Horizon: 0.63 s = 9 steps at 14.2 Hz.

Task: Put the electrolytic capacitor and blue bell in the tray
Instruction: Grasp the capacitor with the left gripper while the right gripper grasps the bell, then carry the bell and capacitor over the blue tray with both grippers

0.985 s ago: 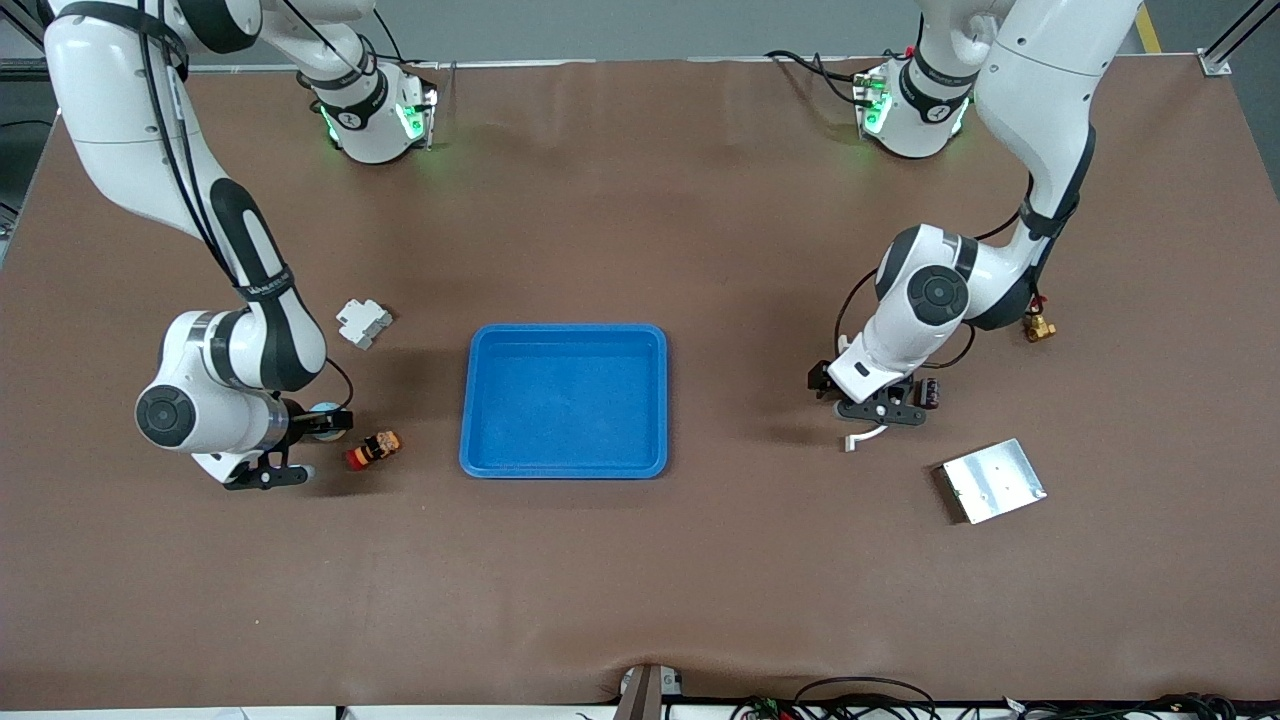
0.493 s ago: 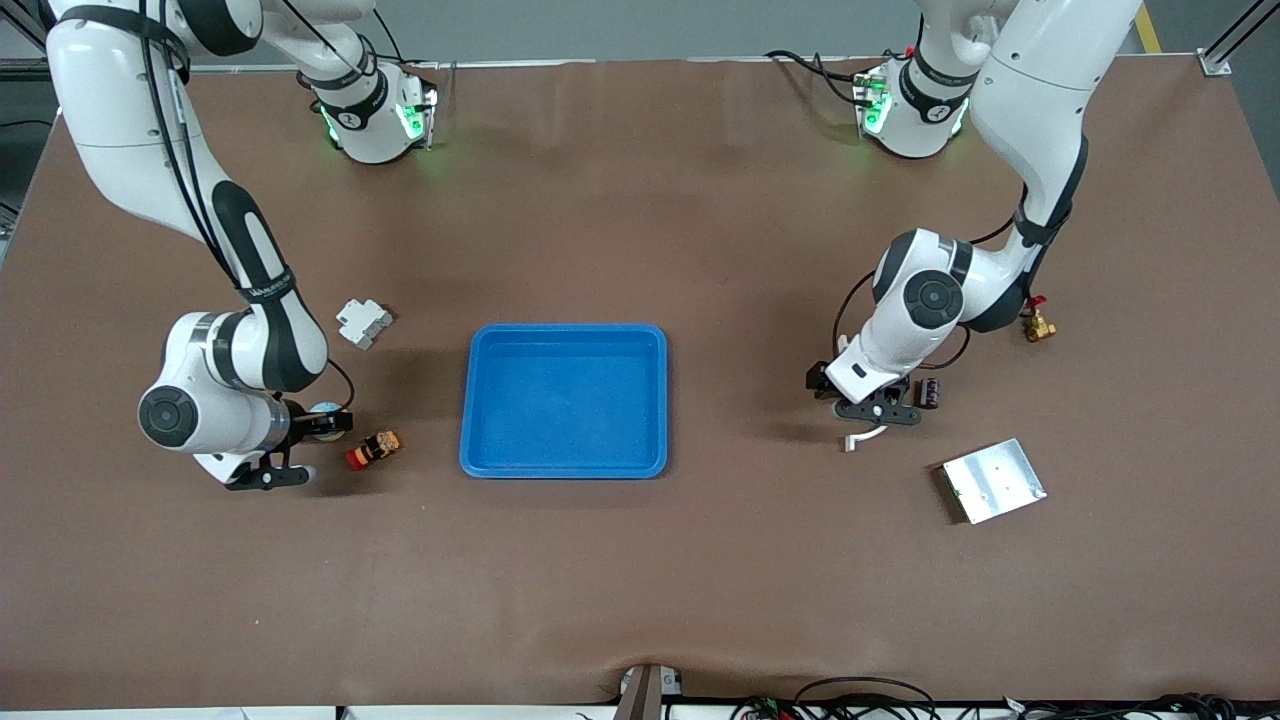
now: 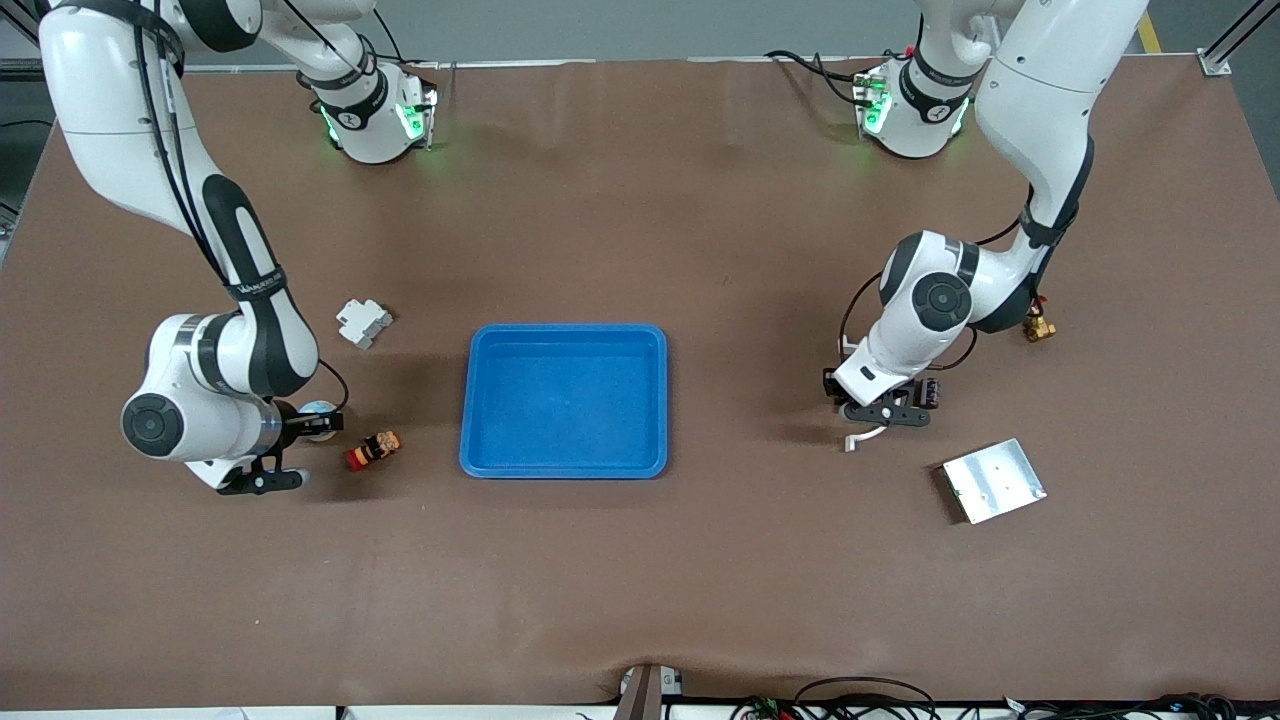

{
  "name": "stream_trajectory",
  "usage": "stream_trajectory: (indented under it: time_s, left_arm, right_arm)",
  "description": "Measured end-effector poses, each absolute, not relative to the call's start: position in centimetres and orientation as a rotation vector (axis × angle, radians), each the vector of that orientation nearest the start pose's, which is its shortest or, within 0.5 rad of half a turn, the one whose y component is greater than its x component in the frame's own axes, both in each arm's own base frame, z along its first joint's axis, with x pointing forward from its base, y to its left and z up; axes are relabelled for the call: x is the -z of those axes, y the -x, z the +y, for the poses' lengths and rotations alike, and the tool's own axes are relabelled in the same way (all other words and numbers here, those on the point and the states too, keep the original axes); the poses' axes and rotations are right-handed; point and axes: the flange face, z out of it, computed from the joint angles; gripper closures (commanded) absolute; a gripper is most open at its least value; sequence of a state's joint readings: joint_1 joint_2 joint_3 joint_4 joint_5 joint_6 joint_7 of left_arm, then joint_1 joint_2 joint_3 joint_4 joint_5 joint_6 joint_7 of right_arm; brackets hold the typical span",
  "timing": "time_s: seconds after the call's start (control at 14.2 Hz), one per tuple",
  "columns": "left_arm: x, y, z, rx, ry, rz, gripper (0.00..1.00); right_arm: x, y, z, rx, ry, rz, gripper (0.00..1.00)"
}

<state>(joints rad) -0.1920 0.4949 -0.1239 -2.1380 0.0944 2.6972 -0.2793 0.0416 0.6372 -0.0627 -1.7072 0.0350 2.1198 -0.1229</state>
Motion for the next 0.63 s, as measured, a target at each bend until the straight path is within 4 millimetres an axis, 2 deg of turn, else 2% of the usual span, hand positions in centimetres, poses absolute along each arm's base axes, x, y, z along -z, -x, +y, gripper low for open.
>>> stream_trajectory:
  time_s: [0.07,0.21,0.42,0.63]
  left_arm:
    - [-17.9,-54.8,-18.2,0.102,3.173,0.127,1.00]
    - [-18.3,-55.1,-17.8,0.087,3.173,-0.102,1.00]
    - [-20.2,-56.2,-18.5,0.042,3.115,-0.542,1.00]
    - [-22.5,-57.2,-20.5,0.034,3.063,-0.771,1.00]
  right_arm:
    - [-21.2,-65.0,-0.5,-0.337,3.113,-0.145,0.89]
    - [-22.2,-65.1,1.6,-0.326,3.103,-0.186,0.92]
    - [-23.3,-64.6,9.1,-0.330,3.064,-0.137,1.00]
    - [-24.2,-63.2,17.1,-0.336,3.059,-0.050,1.00]
